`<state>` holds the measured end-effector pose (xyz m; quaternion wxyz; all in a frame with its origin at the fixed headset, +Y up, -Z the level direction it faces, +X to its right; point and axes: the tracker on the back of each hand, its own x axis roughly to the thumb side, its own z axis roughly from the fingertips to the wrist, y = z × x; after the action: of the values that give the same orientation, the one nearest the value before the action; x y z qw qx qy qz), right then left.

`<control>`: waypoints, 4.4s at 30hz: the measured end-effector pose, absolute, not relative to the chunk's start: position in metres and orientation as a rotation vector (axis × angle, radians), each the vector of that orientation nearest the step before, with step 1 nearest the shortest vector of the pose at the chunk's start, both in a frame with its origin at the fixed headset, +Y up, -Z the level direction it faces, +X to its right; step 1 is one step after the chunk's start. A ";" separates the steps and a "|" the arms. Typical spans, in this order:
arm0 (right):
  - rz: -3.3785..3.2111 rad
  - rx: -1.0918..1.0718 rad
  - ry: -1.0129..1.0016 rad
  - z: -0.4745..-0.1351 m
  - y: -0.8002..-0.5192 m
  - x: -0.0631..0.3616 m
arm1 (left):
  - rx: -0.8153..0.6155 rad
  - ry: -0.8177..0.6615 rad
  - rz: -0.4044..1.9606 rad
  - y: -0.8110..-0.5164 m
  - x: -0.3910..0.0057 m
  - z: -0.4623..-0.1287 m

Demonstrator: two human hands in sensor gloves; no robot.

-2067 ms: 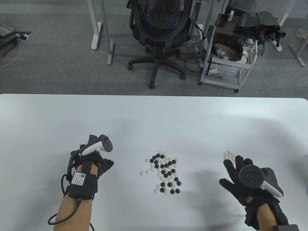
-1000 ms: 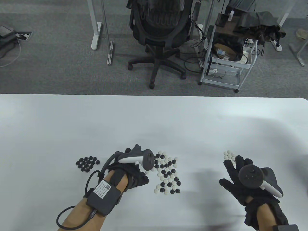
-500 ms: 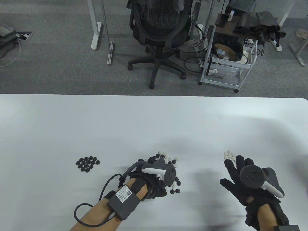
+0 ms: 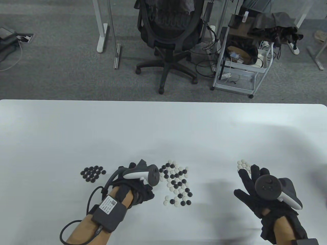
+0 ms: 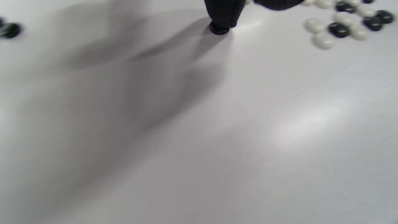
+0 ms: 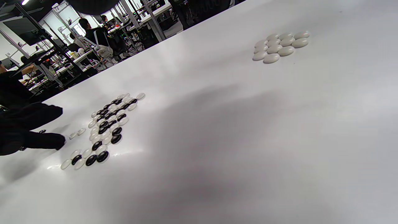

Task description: Go stone sorting task

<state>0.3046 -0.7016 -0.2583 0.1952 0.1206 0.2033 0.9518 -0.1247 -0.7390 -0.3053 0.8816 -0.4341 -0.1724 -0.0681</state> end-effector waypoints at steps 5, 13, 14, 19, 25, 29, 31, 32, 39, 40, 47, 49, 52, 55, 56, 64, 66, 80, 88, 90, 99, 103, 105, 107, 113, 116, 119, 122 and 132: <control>2.668 0.338 0.570 -0.258 -0.702 0.305 | -0.911 -0.188 -0.165 -0.736 -0.201 -0.289; 2.676 0.332 0.593 -0.259 -0.704 0.303 | -0.891 -0.026 0.005 -0.744 -0.263 -0.292; 2.678 0.332 0.594 -0.259 -0.704 0.303 | -0.888 -0.013 0.019 -0.745 -0.266 -0.295; 2.680 0.330 0.597 -0.259 -0.704 0.302 | -0.854 0.036 0.045 -0.747 -0.270 -0.311; 2.673 0.326 0.589 -0.259 -0.703 0.303 | -0.827 0.073 0.051 -0.744 -0.272 -0.319; 2.672 0.326 0.592 -0.259 -0.703 0.303 | -0.717 0.031 0.101 -0.720 -0.262 -0.318; 2.674 0.328 0.592 -0.259 -0.703 0.302 | -0.657 -0.004 0.097 -0.707 -0.254 -0.315; 2.675 0.330 0.592 -0.259 -0.703 0.302 | -0.596 -0.043 0.081 -0.696 -0.246 -0.311; 2.668 0.347 0.555 -0.259 -0.702 0.302 | -0.281 -0.235 -0.016 -0.644 -0.207 -0.270; 2.668 0.348 0.555 -0.260 -0.702 0.302 | -0.256 -0.256 -0.021 -0.642 -0.205 -0.266; 2.668 0.353 0.559 -0.260 -0.703 0.301 | -0.095 -0.311 -0.072 -0.644 -0.201 -0.231; 2.669 0.352 0.560 -0.260 -0.703 0.301 | -0.062 -0.313 -0.072 -0.647 -0.203 -0.226; 2.671 0.353 0.570 -0.261 -0.705 0.300 | -0.033 -0.318 -0.078 -0.656 -0.205 -0.222; 2.675 0.352 0.584 -0.262 -0.708 0.298 | -0.024 -0.317 -0.067 -0.668 -0.209 -0.222; 2.675 0.352 0.586 -0.262 -0.709 0.298 | -0.027 -0.309 -0.065 -0.671 -0.210 -0.223; 2.685 0.357 0.600 -0.265 -0.714 0.294 | -0.062 -0.321 -0.071 -0.692 -0.214 -0.228; 2.688 0.352 0.615 -0.266 -0.716 0.294 | -0.058 -0.336 -0.070 -0.696 -0.215 -0.229; 2.584 0.519 0.482 -0.279 -0.684 0.273 | -0.141 -0.340 -0.030 -0.704 -0.214 -0.228; 2.618 0.576 0.709 -0.336 -0.631 0.214 | -0.141 -0.324 -0.026 -0.703 -0.216 -0.226; 2.651 0.523 0.826 -0.351 -0.639 0.196 | -0.131 -0.323 -0.019 -0.701 -0.217 -0.225; 2.599 0.334 1.112 -0.388 -0.716 0.153 | -0.118 -0.336 0.021 -0.696 -0.222 -0.223; 2.578 0.307 1.154 -0.391 -0.740 0.147 | -0.140 -0.351 0.010 -0.697 -0.221 -0.222; 2.568 0.296 1.166 -0.392 -0.747 0.146 | -0.137 -0.354 0.009 -0.696 -0.220 -0.222; 2.550 0.296 1.170 -0.393 -0.753 0.145 | -0.133 -0.355 0.008 -0.697 -0.220 -0.222; 2.577 0.231 1.171 -0.399 -0.758 0.161 | -0.155 -0.343 0.007 -0.697 -0.221 -0.222; 2.619 0.116 1.158 -0.406 -0.755 0.186 | -0.150 -0.337 0.010 -0.696 -0.222 -0.222; 2.637 0.019 1.155 -0.409 -0.753 0.213 | -0.146 -0.333 0.011 -0.696 -0.223 -0.222; 2.665 -0.074 1.158 -0.410 -0.750 0.237 | -0.145 -0.329 0.015 -0.696 -0.224 -0.222; 2.718 -0.229 1.163 -0.404 -0.746 0.281 | -0.148 -0.325 0.022 -0.697 -0.226 -0.224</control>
<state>0.2812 -0.7462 -0.4043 0.0883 -0.0768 0.3907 0.9130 -0.2256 -0.6969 -0.2238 0.9840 -0.0737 -0.1618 0.0108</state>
